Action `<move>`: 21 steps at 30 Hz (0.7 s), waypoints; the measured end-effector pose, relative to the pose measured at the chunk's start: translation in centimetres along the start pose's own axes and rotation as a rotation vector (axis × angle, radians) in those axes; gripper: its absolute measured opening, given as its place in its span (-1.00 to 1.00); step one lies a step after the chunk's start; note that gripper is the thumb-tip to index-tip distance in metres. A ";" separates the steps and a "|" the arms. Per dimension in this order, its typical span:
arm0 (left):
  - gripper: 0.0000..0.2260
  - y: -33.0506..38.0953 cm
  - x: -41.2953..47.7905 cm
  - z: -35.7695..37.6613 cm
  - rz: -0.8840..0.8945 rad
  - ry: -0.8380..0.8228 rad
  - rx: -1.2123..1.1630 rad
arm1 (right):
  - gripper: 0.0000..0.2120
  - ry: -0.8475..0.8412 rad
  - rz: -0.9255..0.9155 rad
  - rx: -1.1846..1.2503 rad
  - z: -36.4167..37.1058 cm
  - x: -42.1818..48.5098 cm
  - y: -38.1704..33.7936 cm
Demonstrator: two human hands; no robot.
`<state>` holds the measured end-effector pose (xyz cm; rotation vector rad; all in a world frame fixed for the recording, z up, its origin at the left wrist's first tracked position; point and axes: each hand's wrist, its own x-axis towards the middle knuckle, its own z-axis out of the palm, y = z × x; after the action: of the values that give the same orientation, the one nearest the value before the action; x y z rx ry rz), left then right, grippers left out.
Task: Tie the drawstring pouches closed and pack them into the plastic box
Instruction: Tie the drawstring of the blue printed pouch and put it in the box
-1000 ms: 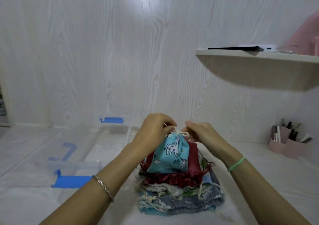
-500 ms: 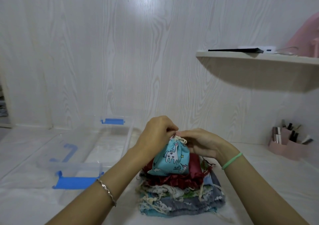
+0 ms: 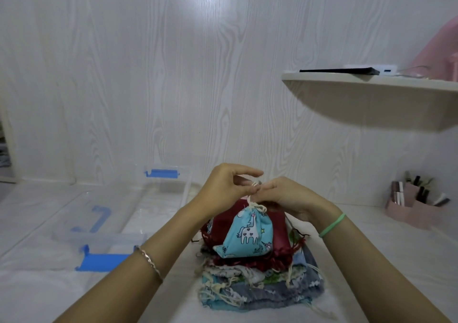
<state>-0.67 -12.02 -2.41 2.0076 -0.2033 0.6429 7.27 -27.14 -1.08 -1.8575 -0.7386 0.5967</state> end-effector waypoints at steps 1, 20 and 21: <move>-0.64 0.0 0.0 -0.1 -0.014 0.001 0.035 | -0.92 -0.008 -0.015 -0.010 -0.2 -0.1 0.1; -0.85 0.9 0.7 -1.4 -0.627 -0.218 -0.232 | -0.96 0.351 -0.416 -0.346 0.7 -0.8 0.7; -0.85 1.0 0.8 -1.5 -0.630 -0.245 -0.202 | -0.94 0.337 -0.436 -0.408 0.7 -0.9 0.6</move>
<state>-0.93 -11.18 -0.66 1.8095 0.2104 -0.0234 6.25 -27.52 -1.82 -2.0033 -1.0479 -0.1586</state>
